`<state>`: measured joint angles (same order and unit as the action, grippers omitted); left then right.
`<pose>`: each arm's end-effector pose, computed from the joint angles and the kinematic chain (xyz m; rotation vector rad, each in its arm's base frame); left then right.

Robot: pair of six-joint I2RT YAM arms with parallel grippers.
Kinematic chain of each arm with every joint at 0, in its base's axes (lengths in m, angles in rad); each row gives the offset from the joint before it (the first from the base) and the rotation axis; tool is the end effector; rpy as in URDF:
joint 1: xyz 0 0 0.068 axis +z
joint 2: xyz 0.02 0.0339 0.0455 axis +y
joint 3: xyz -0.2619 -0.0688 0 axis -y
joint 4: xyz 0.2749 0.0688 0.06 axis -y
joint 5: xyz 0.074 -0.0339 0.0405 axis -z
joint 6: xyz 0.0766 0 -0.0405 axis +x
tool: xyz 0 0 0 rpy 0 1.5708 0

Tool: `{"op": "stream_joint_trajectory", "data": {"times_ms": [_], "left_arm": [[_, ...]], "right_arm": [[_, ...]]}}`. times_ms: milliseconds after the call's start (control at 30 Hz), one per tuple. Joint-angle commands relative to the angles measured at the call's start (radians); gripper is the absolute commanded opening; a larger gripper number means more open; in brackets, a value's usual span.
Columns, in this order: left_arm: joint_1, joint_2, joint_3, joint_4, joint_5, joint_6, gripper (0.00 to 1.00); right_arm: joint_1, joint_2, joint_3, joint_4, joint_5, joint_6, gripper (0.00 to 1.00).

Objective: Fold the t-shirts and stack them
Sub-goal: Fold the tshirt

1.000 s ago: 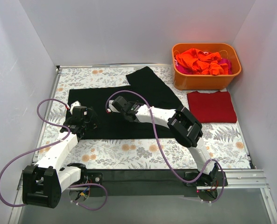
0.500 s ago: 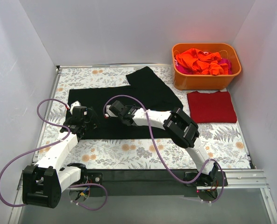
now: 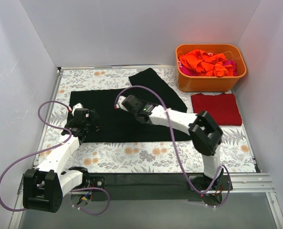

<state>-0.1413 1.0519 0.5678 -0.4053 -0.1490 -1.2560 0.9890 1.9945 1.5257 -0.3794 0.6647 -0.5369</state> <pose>0.2547 -0.0247 0.1498 -1.3755 2.0822 -0.4263 0.3081 0.3824 0.1808 -1.3387 1.8235 -0.5645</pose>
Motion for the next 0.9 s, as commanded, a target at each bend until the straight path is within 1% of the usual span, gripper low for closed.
{"op": "stream_joint_trajectory", "data": {"times_ms": [0, 33, 67, 133, 167, 200, 233, 267, 300, 333, 367, 433, 500, 533, 567, 600, 633, 700, 767, 800, 867], "left_arm": [[-0.009, 0.002, 0.059, 0.039, 0.071, 0.000, 0.96], [-0.024, 0.011, 0.073, 0.058, 0.087, 0.001, 0.96], [-0.036, 0.038, 0.086, 0.069, 0.118, -0.002, 0.96], [-0.079, 0.081, 0.147, 0.088, 0.140, 0.000, 0.95], [-0.096, 0.129, 0.176, 0.091, 0.147, 0.001, 0.95], [-0.113, 0.161, 0.223, 0.095, 0.147, 0.009, 0.95], [-0.151, 0.189, 0.253, 0.105, 0.179, 0.013, 0.94], [-0.168, 0.215, 0.276, 0.111, 0.186, 0.020, 0.94], [-0.185, 0.277, 0.299, 0.117, 0.201, 0.039, 0.93], [-0.216, 0.307, 0.346, 0.134, 0.210, 0.053, 0.92], [-0.230, 0.345, 0.368, 0.143, 0.229, 0.072, 0.91], [-0.271, 0.456, 0.449, 0.146, 0.291, 0.153, 0.90], [-0.296, 0.526, 0.510, 0.125, 0.316, 0.200, 0.87], [-0.323, 0.592, 0.561, 0.120, 0.309, 0.237, 0.85], [-0.334, 0.618, 0.579, 0.120, 0.302, 0.251, 0.81], [-0.343, 0.649, 0.598, 0.120, 0.292, 0.265, 0.79], [-0.357, 0.698, 0.618, 0.120, 0.269, 0.289, 0.75], [-0.362, 0.749, 0.668, 0.118, 0.259, 0.312, 0.70], [-0.366, 0.808, 0.711, 0.118, 0.240, 0.340, 0.68], [-0.369, 0.824, 0.724, 0.120, 0.233, 0.349, 0.65], [-0.379, 0.871, 0.751, 0.122, 0.204, 0.374, 0.63]], "right_arm": [[-0.102, -0.175, -0.087, -0.099, -0.109, 0.254, 0.46], [-0.122, -0.203, -0.146, -0.101, -0.166, 0.288, 0.46], [-0.147, -0.230, -0.171, -0.104, -0.195, 0.358, 0.46], [-0.222, -0.311, -0.226, -0.105, -0.262, 0.420, 0.45], [-0.249, -0.338, -0.274, -0.105, -0.340, 0.481, 0.45], [-0.304, -0.388, -0.295, -0.101, -0.387, 0.504, 0.44], [-0.332, -0.411, -0.314, -0.096, -0.466, 0.531, 0.44], [-0.358, -0.434, -0.361, -0.087, -0.506, 0.557, 0.44], [-0.410, -0.477, -0.384, -0.076, -0.551, 0.589, 0.44], [-0.436, -0.496, -0.407, -0.047, -0.641, 0.603, 0.44], [-0.487, -0.510, -0.426, -0.039, -0.686, 0.617, 0.45], [-0.535, -0.542, -0.476, -0.013, -0.782, 0.656, 0.45], [-0.585, -0.572, -0.525, 0.007, -0.827, 0.684, 0.44], [-0.598, -0.582, -0.542, 0.031, -0.861, 0.705, 0.45], [-0.607, -0.592, -0.562, 0.043, -0.876, 0.712, 0.44], [-0.622, -0.608, -0.576, 0.053, -0.890, 0.718, 0.44], [-0.627, -0.611, -0.599, 0.057, -0.918, 0.722, 0.44], [-0.638, -0.625, -0.613, 0.060, -0.935, 0.726, 0.44], [-0.639, -0.637, -0.636, 0.062, -0.948, 0.730, 0.44], [-0.639, -0.652, -0.645, 0.063, -0.952, 0.732, 0.44], [-0.641, -0.666, -0.667, 0.065, -0.958, 0.733, 0.44]]}}
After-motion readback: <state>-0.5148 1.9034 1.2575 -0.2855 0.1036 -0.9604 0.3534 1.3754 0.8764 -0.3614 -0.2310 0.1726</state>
